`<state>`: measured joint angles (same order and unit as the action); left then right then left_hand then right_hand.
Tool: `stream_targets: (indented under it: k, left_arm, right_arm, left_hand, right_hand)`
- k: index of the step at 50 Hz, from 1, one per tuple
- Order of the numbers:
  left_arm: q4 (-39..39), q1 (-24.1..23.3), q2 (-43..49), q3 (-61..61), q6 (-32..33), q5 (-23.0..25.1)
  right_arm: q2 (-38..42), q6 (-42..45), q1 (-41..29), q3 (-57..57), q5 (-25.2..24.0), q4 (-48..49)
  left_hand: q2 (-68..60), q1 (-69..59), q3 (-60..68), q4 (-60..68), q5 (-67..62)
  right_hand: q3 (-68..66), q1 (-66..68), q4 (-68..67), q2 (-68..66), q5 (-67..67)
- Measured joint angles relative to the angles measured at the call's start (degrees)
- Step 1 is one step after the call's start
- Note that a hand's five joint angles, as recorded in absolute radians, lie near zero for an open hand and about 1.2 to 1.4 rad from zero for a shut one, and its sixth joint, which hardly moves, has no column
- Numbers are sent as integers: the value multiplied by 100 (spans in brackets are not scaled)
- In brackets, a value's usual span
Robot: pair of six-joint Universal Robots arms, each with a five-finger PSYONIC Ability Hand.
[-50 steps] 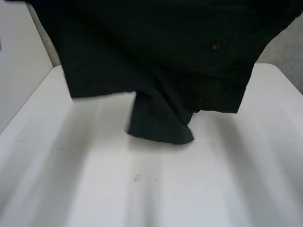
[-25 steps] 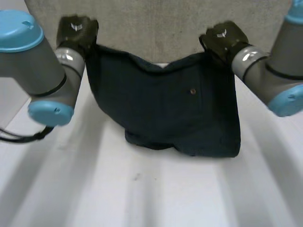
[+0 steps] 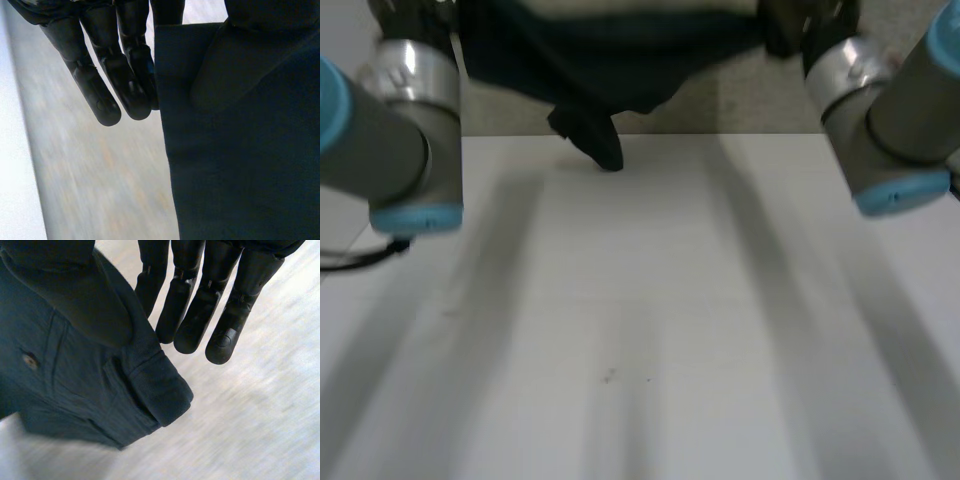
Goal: Fold the shorts.
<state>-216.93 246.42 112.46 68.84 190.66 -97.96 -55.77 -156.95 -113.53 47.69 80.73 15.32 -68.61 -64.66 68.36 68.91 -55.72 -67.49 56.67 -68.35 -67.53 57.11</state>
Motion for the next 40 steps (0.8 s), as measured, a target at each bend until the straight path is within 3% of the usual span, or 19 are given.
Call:
stream_targets:
  k: [11,19,29,35,40]
  left_arm:
    - [988,-164,721,1740,208,122]
    - [2356,-206,586,2112,494,120]
    - [3587,3,-759,3022,889,123]
    - [4215,-61,-1917,4041,1977,147]
    - [4395,-268,-2517,4695,2609,226]
  right_arm:
    - [808,367,-7,1415,-205,-1224]
    - [300,574,27,2156,-127,-1789]
    - [-987,1215,17,3275,-154,-3099]
    - [-1646,2192,39,4305,-110,-4382]
    - [-2060,2778,54,5032,-100,-4768]
  left_hand:
    - [0,0,0,1,0]
    - [0,0,0,1,0]
    - [0,0,0,1,0]
    - [-1,0,0,1,0]
    - [0,0,0,1,0]
  right_hand:
    - [0,0,0,0,0]
    - [0,0,0,1,0]
    - [0,0,0,1,0]
    - [0,0,0,1,1]
    - [0,0,0,1,1]
